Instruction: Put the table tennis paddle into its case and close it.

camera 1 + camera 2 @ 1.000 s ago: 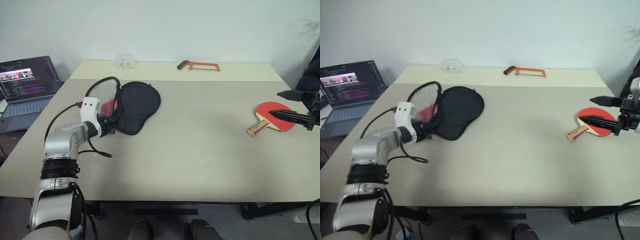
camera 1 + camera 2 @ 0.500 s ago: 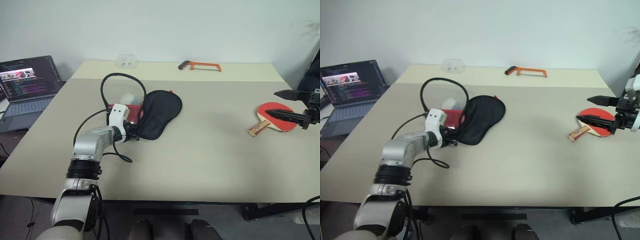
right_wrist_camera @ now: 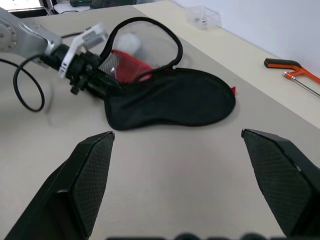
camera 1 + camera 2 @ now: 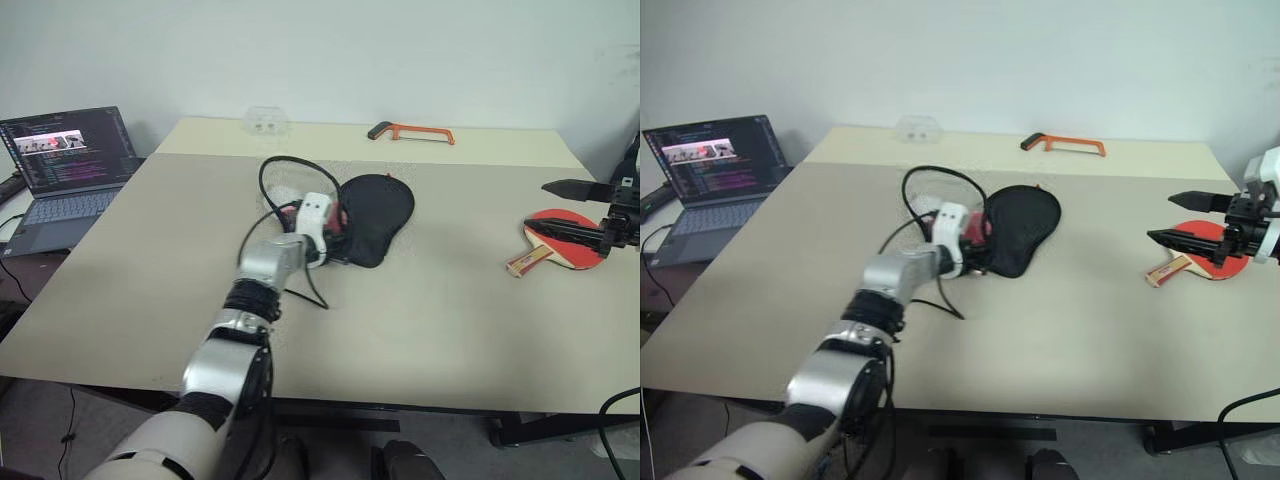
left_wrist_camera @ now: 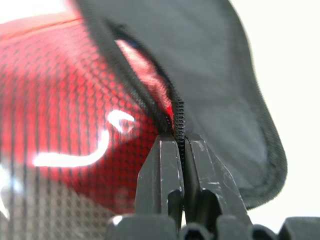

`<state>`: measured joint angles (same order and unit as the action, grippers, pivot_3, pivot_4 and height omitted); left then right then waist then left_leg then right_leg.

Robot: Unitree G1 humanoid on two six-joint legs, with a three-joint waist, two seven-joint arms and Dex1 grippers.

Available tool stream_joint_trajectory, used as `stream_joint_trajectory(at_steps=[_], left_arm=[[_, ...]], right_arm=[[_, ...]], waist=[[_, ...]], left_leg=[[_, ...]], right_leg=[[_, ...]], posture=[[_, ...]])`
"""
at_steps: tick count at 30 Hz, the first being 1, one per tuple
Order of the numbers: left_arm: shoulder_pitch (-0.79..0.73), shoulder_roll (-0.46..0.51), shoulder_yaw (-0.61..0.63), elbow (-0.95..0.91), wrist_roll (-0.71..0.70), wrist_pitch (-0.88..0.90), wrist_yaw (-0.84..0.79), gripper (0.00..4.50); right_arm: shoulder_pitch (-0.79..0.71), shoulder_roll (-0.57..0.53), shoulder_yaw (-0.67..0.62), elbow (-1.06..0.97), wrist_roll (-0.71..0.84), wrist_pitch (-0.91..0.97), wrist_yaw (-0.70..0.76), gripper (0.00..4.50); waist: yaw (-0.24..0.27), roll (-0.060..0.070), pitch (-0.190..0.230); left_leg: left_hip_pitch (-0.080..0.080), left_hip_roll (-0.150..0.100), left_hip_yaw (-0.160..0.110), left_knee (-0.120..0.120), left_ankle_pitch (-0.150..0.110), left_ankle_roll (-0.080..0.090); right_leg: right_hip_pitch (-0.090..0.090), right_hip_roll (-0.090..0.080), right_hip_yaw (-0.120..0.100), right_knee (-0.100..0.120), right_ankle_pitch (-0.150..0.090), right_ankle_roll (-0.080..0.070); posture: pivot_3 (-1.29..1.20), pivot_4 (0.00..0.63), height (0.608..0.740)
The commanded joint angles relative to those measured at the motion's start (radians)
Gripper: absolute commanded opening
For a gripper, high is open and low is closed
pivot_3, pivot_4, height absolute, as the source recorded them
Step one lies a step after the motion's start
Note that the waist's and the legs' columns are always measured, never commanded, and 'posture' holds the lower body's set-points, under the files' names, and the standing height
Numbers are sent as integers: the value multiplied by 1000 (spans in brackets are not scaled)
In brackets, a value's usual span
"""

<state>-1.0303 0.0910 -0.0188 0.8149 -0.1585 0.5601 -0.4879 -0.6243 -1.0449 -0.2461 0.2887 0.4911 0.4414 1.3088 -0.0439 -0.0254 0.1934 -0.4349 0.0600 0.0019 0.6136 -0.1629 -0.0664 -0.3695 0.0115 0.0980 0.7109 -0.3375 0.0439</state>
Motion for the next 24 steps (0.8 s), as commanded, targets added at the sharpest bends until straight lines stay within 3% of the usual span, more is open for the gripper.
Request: stream_joint_trajectory(at_steps=[1,10,24], left_arm=[[-57,-65,-9,70,17,-75,15,18],[-171,-170,6,250,45,-196,31,18],[-284,-157,-28,470,167,-349,-22,18]], right_arm=[[1,-21,-29,-32,8,-11,4,4500],[5,-17,-27,-51,14,-3,-2,4500],[8,15,-23,-65,13,-6,-15,4500]], waist=[[-1,0,0],[3,0,0],[0,0,0]], left_leg=[[0,0,0,0,0,0],[0,-1,0,0,0,0],[0,-1,0,-1,0,0]], right_leg=[[0,0,0,0,0,0],[0,0,0,0,0,1],[-1,0,0,0,0,1]], posture=[[0,150,740],[0,150,740],[0,150,740]])
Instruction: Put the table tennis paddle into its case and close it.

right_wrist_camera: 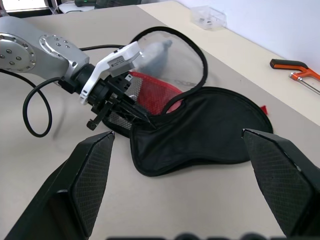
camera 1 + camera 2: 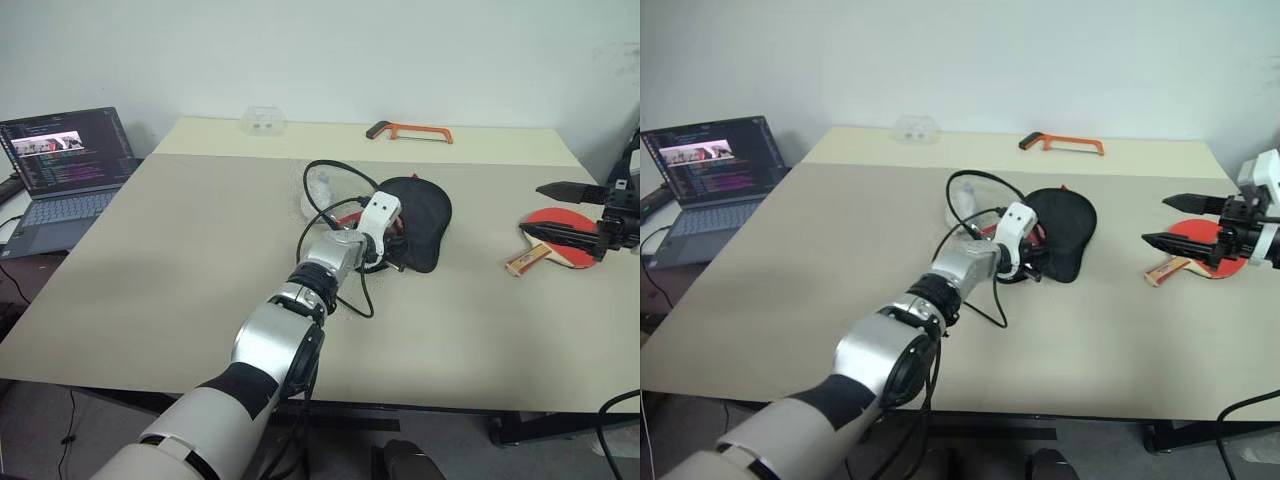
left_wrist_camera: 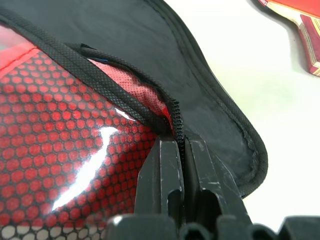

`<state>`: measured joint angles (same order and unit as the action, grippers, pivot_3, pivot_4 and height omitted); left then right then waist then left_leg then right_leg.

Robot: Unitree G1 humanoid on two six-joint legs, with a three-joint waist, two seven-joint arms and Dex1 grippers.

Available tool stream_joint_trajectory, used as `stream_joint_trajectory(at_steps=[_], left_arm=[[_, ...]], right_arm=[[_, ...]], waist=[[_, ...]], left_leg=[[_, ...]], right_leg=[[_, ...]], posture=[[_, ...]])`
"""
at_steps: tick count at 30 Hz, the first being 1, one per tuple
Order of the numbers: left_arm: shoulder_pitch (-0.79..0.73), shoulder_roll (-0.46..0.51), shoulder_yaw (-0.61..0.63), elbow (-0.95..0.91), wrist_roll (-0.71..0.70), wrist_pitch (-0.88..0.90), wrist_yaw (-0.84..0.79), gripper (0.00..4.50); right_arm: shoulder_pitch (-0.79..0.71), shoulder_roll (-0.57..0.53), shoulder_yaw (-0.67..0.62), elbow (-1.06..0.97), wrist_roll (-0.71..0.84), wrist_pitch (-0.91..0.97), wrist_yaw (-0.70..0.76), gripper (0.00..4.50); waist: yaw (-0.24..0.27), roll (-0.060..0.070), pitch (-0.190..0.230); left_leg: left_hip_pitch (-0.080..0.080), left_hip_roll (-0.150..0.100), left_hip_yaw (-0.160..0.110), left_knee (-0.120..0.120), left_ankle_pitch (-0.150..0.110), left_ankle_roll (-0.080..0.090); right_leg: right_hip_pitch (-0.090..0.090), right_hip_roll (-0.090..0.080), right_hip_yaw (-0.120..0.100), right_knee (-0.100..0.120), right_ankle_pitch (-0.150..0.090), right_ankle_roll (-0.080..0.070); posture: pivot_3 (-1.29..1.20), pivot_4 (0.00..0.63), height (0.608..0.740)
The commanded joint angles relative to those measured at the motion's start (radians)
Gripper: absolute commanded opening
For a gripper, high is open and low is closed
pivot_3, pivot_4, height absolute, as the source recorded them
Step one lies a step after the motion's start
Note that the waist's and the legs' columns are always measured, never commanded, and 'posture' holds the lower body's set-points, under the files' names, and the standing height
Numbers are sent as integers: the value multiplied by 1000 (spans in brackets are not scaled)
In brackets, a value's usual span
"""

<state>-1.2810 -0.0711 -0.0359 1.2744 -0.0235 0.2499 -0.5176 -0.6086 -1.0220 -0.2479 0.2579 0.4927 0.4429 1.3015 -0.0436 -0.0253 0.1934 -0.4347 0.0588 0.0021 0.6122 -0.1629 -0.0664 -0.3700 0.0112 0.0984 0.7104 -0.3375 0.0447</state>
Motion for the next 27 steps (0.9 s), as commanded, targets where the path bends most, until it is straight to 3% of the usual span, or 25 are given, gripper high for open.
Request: stream_joint_trajectory(at_steps=[1,12,16,24,27], left_arm=[[-34,7,-12,16,41,-46,16,18],[-22,27,-32,4,108,-7,37,18],[-14,49,-54,-14,133,-46,27,998],[-34,118,-77,-64,168,-64,11,3781],[-23,158,-90,-141,164,-59,-63,3781]], right_arm=[[-6,-8,-23,-35,12,-7,-8,4500],[20,-4,-33,-55,23,-2,-16,4500],[10,7,-19,-46,17,-8,-17,4500],[-7,21,-2,-38,9,-13,-12,4500],[-6,18,-3,-44,13,-8,-13,4500]], waist=[[0,0,0],[-4,0,0],[-12,0,0],[-14,0,0],[-13,0,0]], left_leg=[[0,0,0,0,0,0],[0,0,0,0,0,0],[0,0,0,0,0,0],[0,0,0,0,0,0],[0,0,0,-1,0,0]], right_leg=[[0,0,0,0,0,0],[0,0,0,0,0,0],[0,0,0,0,0,0],[0,0,0,1,0,0],[0,0,0,1,0,0]], posture=[[0,150,740],[0,150,740],[0,150,740],[0,150,740],[0,150,740]])
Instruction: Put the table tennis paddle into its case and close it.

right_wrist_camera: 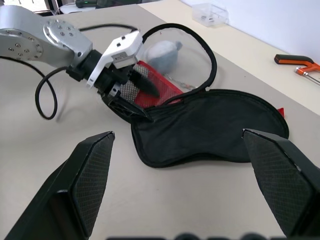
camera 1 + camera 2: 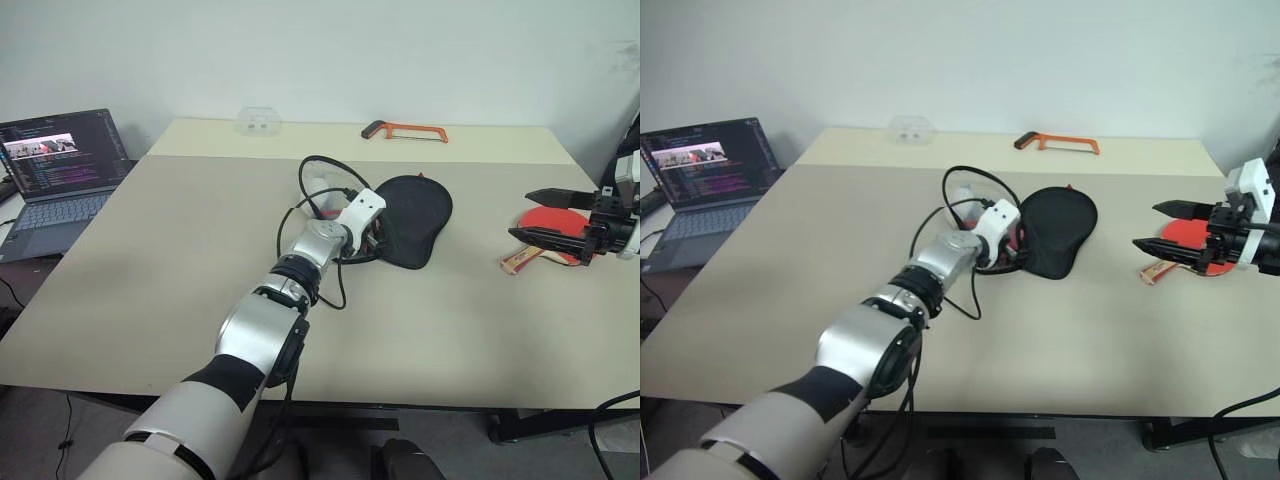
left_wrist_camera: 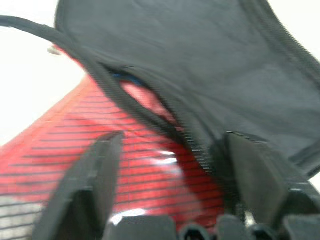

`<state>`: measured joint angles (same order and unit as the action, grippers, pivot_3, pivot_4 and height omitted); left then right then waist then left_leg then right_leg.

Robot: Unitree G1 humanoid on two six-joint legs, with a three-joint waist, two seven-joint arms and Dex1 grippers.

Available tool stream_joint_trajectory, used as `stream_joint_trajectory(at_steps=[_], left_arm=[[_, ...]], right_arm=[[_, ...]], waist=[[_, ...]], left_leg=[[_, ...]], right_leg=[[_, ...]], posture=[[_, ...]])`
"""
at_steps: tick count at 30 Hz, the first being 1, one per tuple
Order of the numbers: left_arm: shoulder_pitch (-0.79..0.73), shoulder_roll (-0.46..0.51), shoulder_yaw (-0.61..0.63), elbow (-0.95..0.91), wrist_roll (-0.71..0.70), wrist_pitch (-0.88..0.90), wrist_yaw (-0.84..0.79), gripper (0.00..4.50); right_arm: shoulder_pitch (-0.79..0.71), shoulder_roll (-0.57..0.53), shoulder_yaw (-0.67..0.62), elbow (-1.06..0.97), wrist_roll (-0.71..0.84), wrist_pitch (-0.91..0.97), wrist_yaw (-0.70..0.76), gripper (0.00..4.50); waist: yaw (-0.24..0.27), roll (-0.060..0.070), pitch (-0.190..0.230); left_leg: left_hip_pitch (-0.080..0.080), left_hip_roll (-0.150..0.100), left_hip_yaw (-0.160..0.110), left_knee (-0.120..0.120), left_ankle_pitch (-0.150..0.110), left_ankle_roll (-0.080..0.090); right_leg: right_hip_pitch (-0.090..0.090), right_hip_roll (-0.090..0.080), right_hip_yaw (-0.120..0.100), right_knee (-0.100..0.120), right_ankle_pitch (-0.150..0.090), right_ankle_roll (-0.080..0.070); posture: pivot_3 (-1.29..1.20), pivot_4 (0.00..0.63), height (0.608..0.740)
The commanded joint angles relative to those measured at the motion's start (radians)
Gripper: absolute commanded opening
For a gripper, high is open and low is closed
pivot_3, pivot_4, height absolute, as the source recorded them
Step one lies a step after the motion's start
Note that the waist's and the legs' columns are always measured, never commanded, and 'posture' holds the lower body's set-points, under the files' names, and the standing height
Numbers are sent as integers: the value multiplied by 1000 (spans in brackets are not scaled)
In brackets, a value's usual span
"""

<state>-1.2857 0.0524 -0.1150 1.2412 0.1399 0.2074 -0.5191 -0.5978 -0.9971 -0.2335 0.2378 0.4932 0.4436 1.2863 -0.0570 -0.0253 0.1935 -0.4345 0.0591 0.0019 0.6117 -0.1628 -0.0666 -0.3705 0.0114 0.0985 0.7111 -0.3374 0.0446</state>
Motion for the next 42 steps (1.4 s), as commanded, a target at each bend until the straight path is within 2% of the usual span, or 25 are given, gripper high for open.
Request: stream_joint_trajectory(at_steps=[1,3,7,11,16,19,22,29,42], left_arm=[[-3,60,-14,-163,-5,-4,-97,3781],[33,108,-18,-276,-12,31,-150,3781],[185,242,-9,-637,-72,152,-309,3781],[362,398,19,-985,-190,245,-498,3781],[528,582,94,-1167,-294,238,-612,3781],[582,645,136,-1216,-326,264,-606,3781],[635,680,159,-1270,-349,291,-587,3781],[706,707,176,-1342,-371,327,-528,3781],[689,678,143,-1350,-396,336,-454,3781]], right_arm=[[-15,-7,-20,-27,12,-2,-7,4500],[-20,1,-22,-23,-5,6,-57,4500],[-83,78,4,31,-123,77,-373,4500],[-90,154,16,-1,-192,230,-608,4500],[-160,294,-55,-18,-236,451,-941,4500],[-195,370,-67,-18,-273,520,-1089,4500],[-239,440,-72,27,-311,554,-1213,4500],[-322,552,-157,194,-375,483,-1496,4500],[-426,611,-234,469,-367,362,-1686,4500]], waist=[[0,0,0],[0,0,0],[-10,1,0],[-11,1,0],[-4,1,0],[-3,1,0],[2,1,0],[0,1,0],[-11,1,0]], left_leg=[[0,0,0,0,0,0],[0,0,0,0,0,0],[1,2,1,0,1,-1],[1,4,0,-2,6,-10],[1,3,0,-2,5,-8],[1,3,0,-1,5,-7],[0,3,-1,-1,5,-7],[-1,3,0,-3,4,-7],[-1,3,0,-3,4,-7]], right_leg=[[0,0,0,0,0,0],[0,0,0,0,0,0],[0,0,1,1,0,0],[-2,1,0,3,0,-1],[-2,1,0,3,0,-1],[-2,1,0,4,0,-1],[-2,1,-1,3,0,-1],[-4,1,0,3,0,-1],[-4,1,1,2,0,-1]], posture=[[0,150,740],[0,150,740],[0,150,740],[0,150,740],[0,150,740],[0,150,740],[0,150,740],[0,150,740],[0,150,740]])
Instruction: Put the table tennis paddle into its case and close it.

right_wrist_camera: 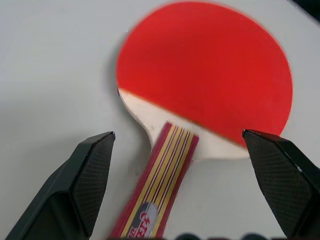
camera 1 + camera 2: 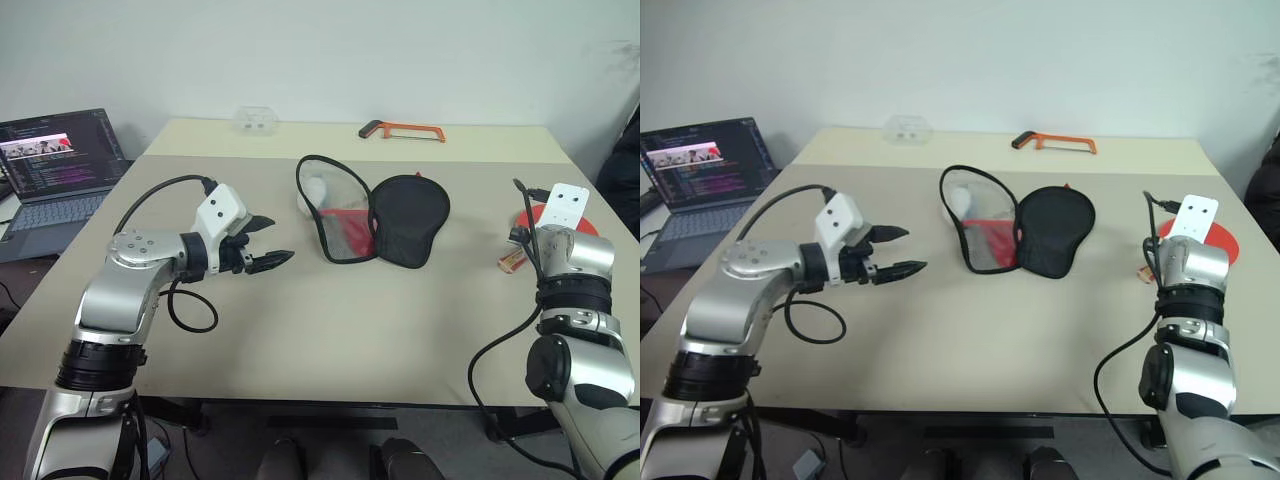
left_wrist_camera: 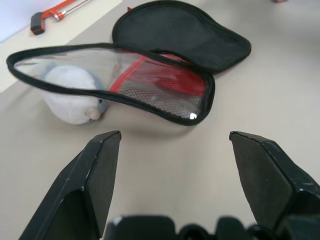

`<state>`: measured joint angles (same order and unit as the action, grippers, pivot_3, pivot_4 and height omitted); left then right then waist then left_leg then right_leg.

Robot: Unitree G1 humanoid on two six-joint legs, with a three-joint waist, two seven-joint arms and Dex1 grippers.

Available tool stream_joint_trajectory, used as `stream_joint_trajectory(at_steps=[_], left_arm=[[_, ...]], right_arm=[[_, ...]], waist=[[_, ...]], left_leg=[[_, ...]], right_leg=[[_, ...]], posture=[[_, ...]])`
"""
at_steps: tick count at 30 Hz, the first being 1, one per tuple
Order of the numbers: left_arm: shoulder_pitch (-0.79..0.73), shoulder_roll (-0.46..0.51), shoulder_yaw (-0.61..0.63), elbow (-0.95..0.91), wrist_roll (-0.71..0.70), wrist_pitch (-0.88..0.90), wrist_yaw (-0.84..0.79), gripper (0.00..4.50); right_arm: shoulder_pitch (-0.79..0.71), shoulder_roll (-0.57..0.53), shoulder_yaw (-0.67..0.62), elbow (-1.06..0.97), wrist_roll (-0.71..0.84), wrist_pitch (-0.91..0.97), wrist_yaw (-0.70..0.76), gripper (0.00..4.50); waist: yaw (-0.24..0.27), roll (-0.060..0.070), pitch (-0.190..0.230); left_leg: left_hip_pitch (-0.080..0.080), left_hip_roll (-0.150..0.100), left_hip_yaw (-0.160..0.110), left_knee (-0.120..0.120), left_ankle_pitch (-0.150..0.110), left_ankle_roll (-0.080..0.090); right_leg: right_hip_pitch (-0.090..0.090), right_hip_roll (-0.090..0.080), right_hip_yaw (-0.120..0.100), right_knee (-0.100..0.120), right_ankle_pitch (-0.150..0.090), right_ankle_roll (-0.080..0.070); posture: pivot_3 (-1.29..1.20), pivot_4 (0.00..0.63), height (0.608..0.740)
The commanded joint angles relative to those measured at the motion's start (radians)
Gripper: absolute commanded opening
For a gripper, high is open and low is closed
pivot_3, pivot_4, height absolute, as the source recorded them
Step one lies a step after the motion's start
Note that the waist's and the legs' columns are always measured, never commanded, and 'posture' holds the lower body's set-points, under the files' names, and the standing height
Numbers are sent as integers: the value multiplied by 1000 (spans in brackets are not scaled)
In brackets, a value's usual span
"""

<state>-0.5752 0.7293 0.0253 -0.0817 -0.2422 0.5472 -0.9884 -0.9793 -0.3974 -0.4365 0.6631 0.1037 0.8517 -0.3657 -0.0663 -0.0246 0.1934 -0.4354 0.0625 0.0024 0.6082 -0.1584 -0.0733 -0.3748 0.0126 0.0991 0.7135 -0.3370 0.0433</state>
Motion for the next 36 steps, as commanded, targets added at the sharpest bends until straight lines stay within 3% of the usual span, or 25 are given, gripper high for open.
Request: stream_joint_trajectory(at_steps=[1,8,11,14,20,25,29,36], left_arm=[[-21,1,2,-28,-13,-4,17,3781],[-16,5,1,-34,-8,-2,33,3781],[-10,6,7,-51,-15,6,41,3818],[-5,10,12,-57,-16,10,54,3818],[0,11,12,-63,-21,12,68,3818],[-14,23,14,-40,-19,6,68,3818],[-24,39,22,-25,-25,10,61,3818],[-37,48,16,8,-24,-1,64,3818]], right_arm=[[-53,17,-39,64,26,-59,-45,4500],[-101,42,-50,212,45,-93,-114,4500],[-107,49,-72,260,52,-137,-173,3881],[-114,46,-60,273,25,-196,-261,2929],[-138,44,-44,279,32,-233,-298,1151],[-157,40,-14,185,22,-212,-290,1084],[-165,60,32,-26,12,-111,-287,1084],[-187,237,79,-302,58,76,-273,1084]], waist=[[-4,0,0],[-17,0,0],[-18,0,0],[-16,0,0],[-18,0,0],[-19,0,0],[-18,0,0],[-22,0,0]], left_leg=[[0,0,0,0,0,0],[0,0,0,-1,0,0],[0,0,0,0,0,0],[0,0,-1,0,0,0],[-1,-1,0,0,0,0],[-1,0,0,-1,0,0],[-5,0,1,-2,0,0],[-13,2,-1,-2,0,0]], right_leg=[[0,0,0,0,0,0],[0,0,0,0,0,0],[0,0,0,0,0,0],[0,0,0,0,0,0],[0,-1,0,-2,0,0],[-1,0,0,-1,0,0],[-7,0,1,0,0,0],[-15,2,0,2,0,-1]], posture=[[0,150,740],[0,150,740],[0,150,740],[0,150,740],[0,150,740],[0,150,740],[0,150,740],[0,150,740]])
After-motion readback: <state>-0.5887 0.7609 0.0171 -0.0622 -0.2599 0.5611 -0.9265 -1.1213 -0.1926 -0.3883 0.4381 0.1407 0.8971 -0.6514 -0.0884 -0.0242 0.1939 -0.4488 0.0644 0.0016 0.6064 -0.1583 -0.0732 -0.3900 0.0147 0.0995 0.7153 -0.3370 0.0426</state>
